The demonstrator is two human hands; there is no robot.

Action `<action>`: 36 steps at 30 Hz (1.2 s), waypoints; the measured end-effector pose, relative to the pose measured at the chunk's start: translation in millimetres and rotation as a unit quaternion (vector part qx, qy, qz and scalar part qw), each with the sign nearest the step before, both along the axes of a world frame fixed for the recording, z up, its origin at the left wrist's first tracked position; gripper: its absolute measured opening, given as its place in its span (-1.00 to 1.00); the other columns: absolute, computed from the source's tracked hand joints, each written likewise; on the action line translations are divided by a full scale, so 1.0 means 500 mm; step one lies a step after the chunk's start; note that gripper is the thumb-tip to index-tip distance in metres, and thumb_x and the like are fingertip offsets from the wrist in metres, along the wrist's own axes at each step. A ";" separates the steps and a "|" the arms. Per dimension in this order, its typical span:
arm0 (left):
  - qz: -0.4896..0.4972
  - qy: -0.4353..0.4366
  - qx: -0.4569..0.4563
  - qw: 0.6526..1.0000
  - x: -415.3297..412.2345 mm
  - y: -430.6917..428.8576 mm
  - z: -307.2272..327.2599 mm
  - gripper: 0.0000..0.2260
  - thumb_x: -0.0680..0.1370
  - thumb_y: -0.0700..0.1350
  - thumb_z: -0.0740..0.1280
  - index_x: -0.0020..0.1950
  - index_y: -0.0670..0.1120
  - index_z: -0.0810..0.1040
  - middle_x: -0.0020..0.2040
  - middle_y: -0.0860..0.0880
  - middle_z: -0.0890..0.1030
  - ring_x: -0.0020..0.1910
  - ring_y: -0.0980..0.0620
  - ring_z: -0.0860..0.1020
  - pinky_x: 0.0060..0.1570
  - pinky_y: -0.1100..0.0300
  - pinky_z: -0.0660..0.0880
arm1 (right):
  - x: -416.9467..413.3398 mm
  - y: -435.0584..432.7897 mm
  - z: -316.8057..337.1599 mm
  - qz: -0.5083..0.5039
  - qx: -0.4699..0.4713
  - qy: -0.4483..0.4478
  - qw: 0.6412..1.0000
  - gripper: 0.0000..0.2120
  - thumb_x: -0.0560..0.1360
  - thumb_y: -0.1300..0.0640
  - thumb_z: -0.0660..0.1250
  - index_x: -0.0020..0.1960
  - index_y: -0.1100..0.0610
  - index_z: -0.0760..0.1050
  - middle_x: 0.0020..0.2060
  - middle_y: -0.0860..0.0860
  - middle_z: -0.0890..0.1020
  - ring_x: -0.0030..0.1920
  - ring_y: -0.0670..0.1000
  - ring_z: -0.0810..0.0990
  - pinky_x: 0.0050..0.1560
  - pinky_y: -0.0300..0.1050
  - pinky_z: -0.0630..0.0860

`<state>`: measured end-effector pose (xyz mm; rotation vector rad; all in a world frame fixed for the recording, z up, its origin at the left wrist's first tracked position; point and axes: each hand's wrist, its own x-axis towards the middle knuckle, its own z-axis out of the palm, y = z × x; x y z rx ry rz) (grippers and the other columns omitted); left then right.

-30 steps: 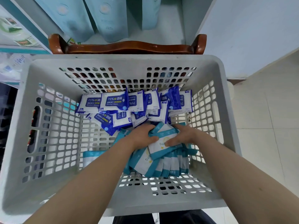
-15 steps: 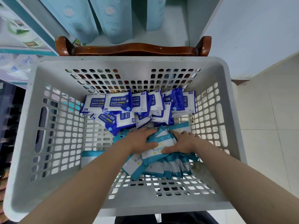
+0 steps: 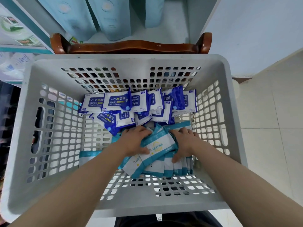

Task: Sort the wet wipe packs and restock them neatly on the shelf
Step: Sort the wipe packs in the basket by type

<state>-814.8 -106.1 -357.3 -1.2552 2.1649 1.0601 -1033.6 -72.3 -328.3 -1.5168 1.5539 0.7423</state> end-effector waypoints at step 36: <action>0.042 0.039 -0.049 0.997 0.072 -0.009 0.028 -0.67 0.43 0.03 0.39 0.16 0.02 0.49 0.06 0.07 0.58 0.08 -0.01 0.53 0.03 0.12 0.42 | 0.064 -0.054 0.033 -0.030 -0.015 -0.144 0.989 -0.45 0.55 -0.02 0.30 0.48 0.11 0.28 0.45 0.07 0.31 0.42 0.07 0.29 0.39 -0.13 0.21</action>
